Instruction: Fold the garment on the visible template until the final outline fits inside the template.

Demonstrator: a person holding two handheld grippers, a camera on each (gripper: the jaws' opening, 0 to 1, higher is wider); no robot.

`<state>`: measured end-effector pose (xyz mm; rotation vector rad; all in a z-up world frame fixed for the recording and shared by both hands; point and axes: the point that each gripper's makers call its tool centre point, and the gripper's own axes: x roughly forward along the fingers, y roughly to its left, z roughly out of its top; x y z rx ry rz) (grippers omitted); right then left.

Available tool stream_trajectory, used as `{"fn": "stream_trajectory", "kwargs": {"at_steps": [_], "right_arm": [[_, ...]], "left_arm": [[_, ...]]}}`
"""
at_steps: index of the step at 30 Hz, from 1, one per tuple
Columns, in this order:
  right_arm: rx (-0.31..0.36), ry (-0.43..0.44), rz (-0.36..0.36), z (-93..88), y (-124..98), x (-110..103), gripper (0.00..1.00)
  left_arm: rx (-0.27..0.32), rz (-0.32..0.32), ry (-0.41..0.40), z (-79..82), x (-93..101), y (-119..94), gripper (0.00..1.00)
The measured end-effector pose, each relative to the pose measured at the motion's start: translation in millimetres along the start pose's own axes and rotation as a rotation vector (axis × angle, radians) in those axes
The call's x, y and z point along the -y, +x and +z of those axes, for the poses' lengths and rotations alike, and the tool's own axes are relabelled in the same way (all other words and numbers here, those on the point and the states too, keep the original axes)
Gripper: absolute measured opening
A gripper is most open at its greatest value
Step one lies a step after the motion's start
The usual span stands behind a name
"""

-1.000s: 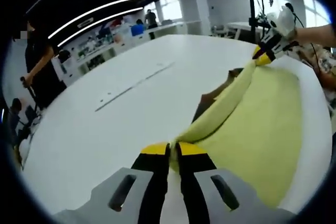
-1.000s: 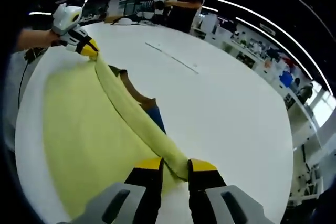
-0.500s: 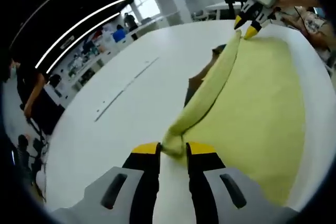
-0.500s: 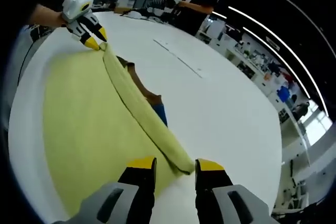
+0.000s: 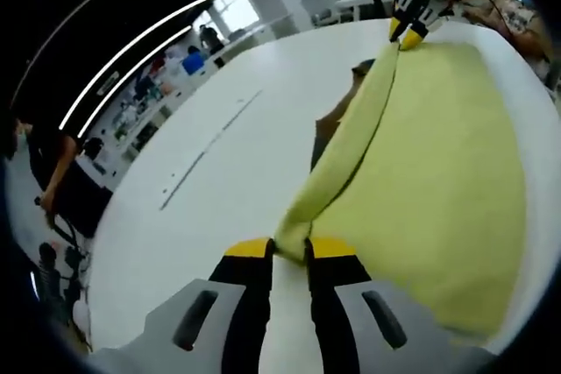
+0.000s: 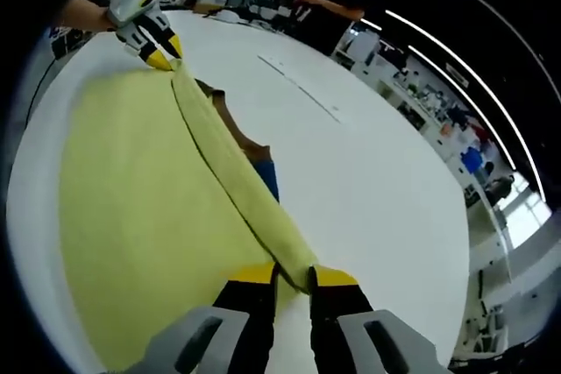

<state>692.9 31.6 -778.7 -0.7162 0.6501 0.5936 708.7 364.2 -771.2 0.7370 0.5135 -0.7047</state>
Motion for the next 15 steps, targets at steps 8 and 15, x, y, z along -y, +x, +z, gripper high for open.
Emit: {"fn": "stream_trajectory", "kwargs": {"at_steps": [8, 15], "right_arm": [[0.001, -0.015, -0.004, -1.1, 2.7, 4.0, 0.0], [0.047, 0.031, -0.034, 9.0, -2.8, 17.7, 0.0]], "left_arm": [[0.016, 0.026, -0.009, 7.4, -6.7, -0.9, 0.01], [0.058, 0.039, -0.11, 13.7, -15.8, -1.4, 0.0]]}}
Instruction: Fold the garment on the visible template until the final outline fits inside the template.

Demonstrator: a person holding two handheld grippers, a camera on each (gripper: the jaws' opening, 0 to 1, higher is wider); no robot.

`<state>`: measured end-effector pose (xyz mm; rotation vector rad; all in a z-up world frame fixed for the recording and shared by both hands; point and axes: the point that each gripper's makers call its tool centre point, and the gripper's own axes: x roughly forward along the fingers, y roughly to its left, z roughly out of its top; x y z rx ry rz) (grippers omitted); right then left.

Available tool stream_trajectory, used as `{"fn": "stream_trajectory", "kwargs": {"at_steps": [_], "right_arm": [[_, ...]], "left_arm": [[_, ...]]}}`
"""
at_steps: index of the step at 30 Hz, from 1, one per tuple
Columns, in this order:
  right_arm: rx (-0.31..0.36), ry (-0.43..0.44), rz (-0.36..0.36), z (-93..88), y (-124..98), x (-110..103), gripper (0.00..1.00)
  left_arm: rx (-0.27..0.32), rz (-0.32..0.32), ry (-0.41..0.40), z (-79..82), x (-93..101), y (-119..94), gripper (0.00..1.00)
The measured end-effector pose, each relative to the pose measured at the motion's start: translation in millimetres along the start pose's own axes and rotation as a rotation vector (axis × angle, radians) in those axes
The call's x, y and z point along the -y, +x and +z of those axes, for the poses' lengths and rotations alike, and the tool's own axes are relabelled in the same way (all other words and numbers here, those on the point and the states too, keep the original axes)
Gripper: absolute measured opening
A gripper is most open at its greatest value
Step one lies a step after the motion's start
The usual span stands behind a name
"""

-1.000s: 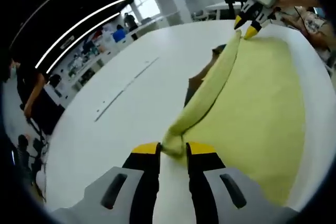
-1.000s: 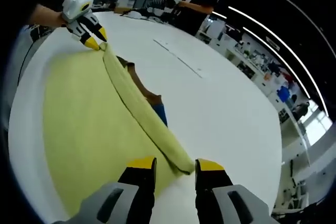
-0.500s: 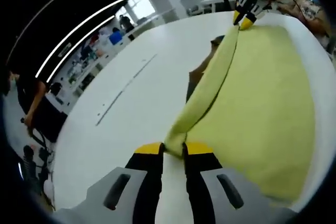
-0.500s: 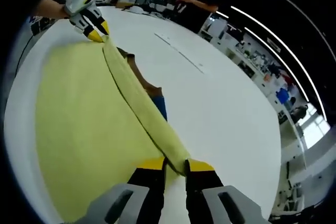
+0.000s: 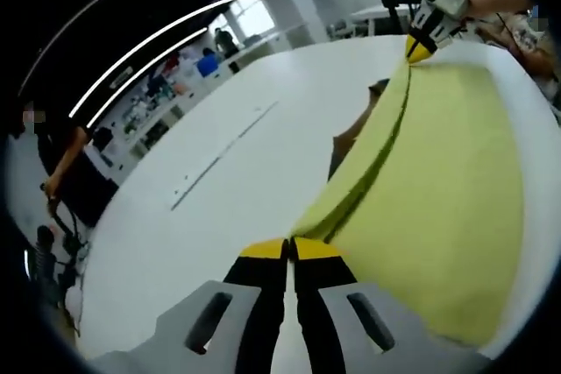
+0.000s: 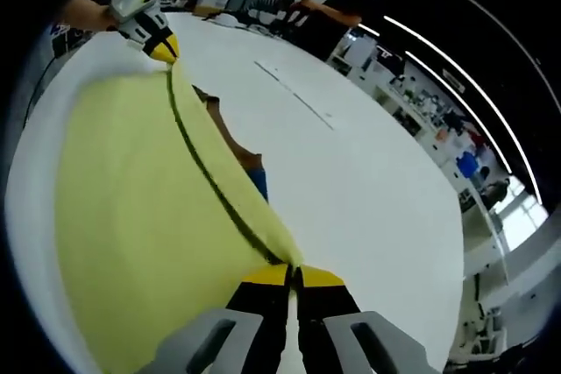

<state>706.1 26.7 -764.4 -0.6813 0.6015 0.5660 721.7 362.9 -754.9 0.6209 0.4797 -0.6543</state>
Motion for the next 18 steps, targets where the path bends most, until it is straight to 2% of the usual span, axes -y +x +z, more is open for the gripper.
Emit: {"fn": "stream_trajectory", "kwargs": {"at_steps": [4, 7, 10, 15, 18], "right_arm": [[0.033, 0.098, -0.017, 7.4, -1.2, 3.5, 0.0], [0.04, 0.142, -0.02, 10.5, 1.3, 5.9, 0.0], [0.03, 0.175, -0.017, 9.8, 6.3, 6.8, 0.0], [0.016, 0.25, -0.019, 7.6, 14.2, 10.6, 0.0], [0.016, 0.293, -0.023, 8.9, 15.4, 15.2, 0.0]], "left_arm": [[0.012, 0.012, -0.07, 3.1, -5.1, 0.1, 0.0], [0.005, 0.009, -0.226, 2.5, -8.7, 2.2, 0.0], [0.024, 0.002, -0.338, 3.2, -11.5, 6.8, 0.0], [0.037, 0.028, -0.372, 3.9, -21.0, 8.1, 0.0], [0.076, 0.038, -0.43, 13.2, -24.9, 3.0, 0.0]]}}
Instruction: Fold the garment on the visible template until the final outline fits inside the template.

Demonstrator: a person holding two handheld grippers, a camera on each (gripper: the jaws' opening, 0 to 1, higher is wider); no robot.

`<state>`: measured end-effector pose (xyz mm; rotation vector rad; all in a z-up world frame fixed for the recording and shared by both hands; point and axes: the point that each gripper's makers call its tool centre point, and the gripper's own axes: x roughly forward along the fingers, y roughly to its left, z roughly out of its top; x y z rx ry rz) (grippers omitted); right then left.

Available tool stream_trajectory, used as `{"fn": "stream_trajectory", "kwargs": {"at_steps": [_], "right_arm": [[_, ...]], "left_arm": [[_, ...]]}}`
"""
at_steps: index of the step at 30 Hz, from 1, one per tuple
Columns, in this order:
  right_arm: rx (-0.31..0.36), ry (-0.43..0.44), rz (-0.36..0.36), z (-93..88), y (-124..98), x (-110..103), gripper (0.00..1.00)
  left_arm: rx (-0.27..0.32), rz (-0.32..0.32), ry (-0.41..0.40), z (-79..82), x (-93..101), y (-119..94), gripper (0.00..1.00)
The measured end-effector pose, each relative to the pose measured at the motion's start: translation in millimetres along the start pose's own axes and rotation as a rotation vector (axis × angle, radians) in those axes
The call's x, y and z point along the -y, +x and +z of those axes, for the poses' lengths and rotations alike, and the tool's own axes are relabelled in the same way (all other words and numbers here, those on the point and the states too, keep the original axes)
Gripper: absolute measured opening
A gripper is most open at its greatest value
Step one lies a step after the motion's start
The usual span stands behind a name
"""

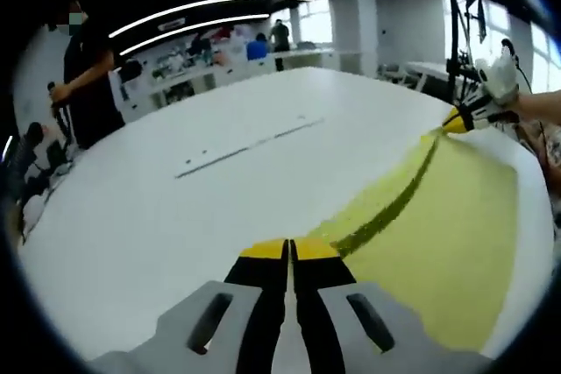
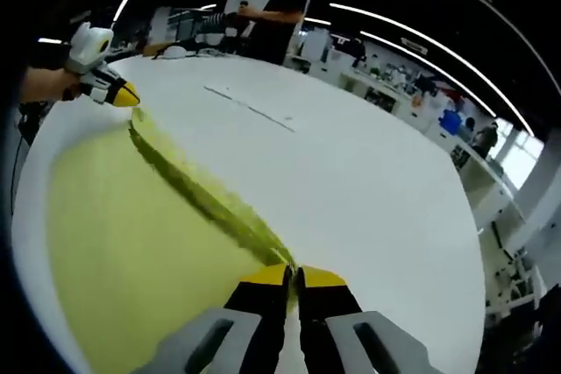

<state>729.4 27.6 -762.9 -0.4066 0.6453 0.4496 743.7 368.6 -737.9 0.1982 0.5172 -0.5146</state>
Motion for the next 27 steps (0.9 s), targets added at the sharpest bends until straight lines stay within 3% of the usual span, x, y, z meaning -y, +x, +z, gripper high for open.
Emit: {"fn": "stream_trajectory", "kwargs": {"at_steps": [6, 10, 16, 20, 27], "right_arm": [[-0.011, 0.052, 0.001, 0.4, -2.4, 3.3, 0.09], [-0.004, 0.138, 0.045, 2.6, -6.3, -4.0, 0.22], [-0.014, 0.279, 0.127, 1.4, -14.3, -16.5, 0.46], [-0.004, 0.306, 0.154, 4.1, -23.2, -20.1, 0.56], [0.007, 0.326, 0.232, 8.3, -46.0, -36.9, 0.72]], "left_arm": [[-0.022, 0.016, -0.019, -9.6, -7.3, -5.5, 0.04], [-0.037, 0.013, -0.049, -15.0, -6.0, -11.8, 0.12], [0.005, -0.027, -0.104, -8.7, 0.1, -22.4, 0.26], [0.028, -0.036, -0.128, -6.8, 3.3, -34.5, 0.38], [0.071, -0.067, -0.178, -5.5, 9.5, -56.7, 0.45]]}}
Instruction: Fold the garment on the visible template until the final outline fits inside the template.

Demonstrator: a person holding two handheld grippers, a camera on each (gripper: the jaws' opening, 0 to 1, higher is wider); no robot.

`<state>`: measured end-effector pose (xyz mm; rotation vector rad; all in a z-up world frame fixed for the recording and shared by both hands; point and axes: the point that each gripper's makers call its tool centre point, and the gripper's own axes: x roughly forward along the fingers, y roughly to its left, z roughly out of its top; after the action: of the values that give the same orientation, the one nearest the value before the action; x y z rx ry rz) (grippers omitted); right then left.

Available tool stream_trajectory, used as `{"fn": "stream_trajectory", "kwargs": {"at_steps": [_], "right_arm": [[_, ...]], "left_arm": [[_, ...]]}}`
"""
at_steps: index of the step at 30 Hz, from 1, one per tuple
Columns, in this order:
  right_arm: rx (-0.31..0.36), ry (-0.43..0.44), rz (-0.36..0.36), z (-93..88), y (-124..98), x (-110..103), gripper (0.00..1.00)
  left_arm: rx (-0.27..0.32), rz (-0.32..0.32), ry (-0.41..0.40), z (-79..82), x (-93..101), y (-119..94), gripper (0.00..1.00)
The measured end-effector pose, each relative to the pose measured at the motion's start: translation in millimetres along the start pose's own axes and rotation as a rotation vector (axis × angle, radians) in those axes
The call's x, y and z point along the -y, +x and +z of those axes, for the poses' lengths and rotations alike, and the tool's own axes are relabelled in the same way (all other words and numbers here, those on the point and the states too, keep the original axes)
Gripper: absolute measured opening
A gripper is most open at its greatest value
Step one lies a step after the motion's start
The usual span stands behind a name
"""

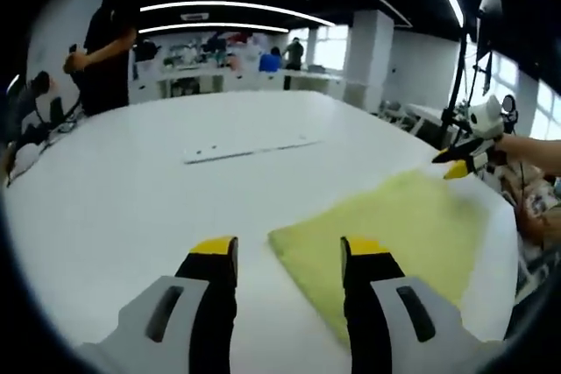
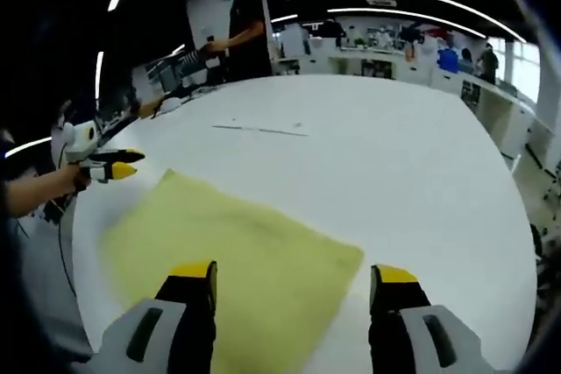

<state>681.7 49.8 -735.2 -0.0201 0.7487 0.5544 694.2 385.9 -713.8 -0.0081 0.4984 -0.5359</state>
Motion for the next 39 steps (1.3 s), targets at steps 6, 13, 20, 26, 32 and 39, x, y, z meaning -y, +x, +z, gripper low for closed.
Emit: {"fn": "stream_trajectory", "kwargs": {"at_steps": [6, 13, 20, 26, 32, 39], "right_arm": [[0.011, -0.01, 0.021, -3.5, -15.6, -11.0, 0.74], [0.009, -0.027, 0.036, -15.3, -35.2, -22.8, 0.77], [-0.001, -0.045, 0.042, -32.3, -51.8, -31.0, 0.76], [-0.015, -0.056, 0.047, -49.9, -62.6, -38.5, 0.73], [-0.029, -0.059, 0.046, -68.7, -69.2, -44.4, 0.67], [-0.049, -0.071, 0.048, -87.4, -75.1, -51.8, 0.57]], "left_arm": [[0.002, -0.016, -0.025, -7.2, 8.9, -17.8, 0.49], [-0.022, -0.06, 0.0, -25.2, 28.9, -36.7, 0.52], [-0.029, -0.1, 0.01, -38.4, 45.8, -51.8, 0.52], [-0.053, -0.109, 0.013, -51.7, 56.5, -63.0, 0.5], [-0.1, -0.132, 0.011, -76.5, 64.4, -66.1, 0.43], [-0.132, -0.142, 0.009, -94.4, 69.2, -71.6, 0.37]]}}
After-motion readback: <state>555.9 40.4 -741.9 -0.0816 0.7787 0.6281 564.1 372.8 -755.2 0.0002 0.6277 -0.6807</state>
